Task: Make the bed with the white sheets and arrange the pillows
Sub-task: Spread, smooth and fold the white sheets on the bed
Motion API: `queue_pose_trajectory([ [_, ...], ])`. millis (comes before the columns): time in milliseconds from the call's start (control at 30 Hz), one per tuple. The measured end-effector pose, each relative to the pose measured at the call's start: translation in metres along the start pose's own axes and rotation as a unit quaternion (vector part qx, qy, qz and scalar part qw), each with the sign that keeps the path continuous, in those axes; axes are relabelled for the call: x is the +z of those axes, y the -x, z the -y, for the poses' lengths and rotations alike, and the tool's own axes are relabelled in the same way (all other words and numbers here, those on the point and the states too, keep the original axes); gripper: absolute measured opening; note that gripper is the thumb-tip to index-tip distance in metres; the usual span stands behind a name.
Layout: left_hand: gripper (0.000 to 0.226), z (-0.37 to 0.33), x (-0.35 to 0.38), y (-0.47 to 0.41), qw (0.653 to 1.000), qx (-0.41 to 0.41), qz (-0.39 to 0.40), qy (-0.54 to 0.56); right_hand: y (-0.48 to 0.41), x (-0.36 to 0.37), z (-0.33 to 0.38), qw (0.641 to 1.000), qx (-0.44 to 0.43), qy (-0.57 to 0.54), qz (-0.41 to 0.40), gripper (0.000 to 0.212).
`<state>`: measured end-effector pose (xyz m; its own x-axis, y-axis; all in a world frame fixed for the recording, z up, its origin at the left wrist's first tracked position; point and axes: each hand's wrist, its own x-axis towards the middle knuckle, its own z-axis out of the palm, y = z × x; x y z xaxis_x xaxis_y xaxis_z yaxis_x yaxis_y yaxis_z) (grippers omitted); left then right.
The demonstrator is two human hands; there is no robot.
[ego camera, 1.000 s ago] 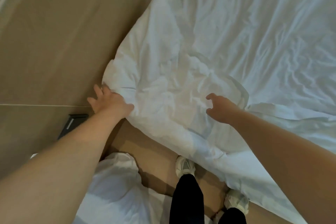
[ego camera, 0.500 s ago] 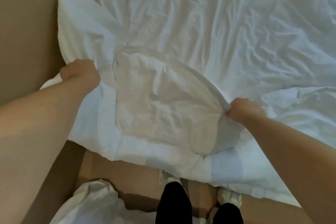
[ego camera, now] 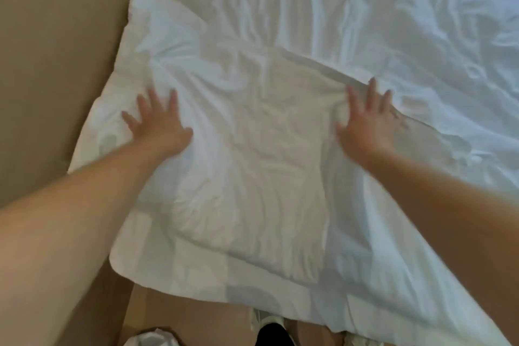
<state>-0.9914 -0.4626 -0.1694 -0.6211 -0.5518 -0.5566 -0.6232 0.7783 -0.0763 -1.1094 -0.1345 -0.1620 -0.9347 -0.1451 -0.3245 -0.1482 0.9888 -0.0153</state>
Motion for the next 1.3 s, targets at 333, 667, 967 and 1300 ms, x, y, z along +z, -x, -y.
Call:
queue_pose_trajectory([
  [333, 0.035, 0.053, 0.117, 0.053, 0.974, 0.062, -0.202, 0.082, 0.062, 0.146, -0.007, 0.949, 0.001, 0.009, 0.315, 0.08],
  [667, 0.082, 0.13, 0.092, 0.081, 0.634, -0.38, 0.057, 0.672, 0.107, 0.102, 0.101, 0.929, -0.201, -0.043, 0.308, 0.082],
  [967, 0.026, 0.124, 0.085, 0.016, 0.566, -0.297, -0.015, 0.769, 0.138, 0.151, 0.117, 0.859, -0.233, 0.019, 0.455, 0.085],
  [1300, 0.027, 0.163, -0.027, 0.139, 0.817, 0.006, -0.261, 0.514, 0.147, -0.001, 0.181, 0.842, -0.099, -0.348, 0.399, 0.076],
])
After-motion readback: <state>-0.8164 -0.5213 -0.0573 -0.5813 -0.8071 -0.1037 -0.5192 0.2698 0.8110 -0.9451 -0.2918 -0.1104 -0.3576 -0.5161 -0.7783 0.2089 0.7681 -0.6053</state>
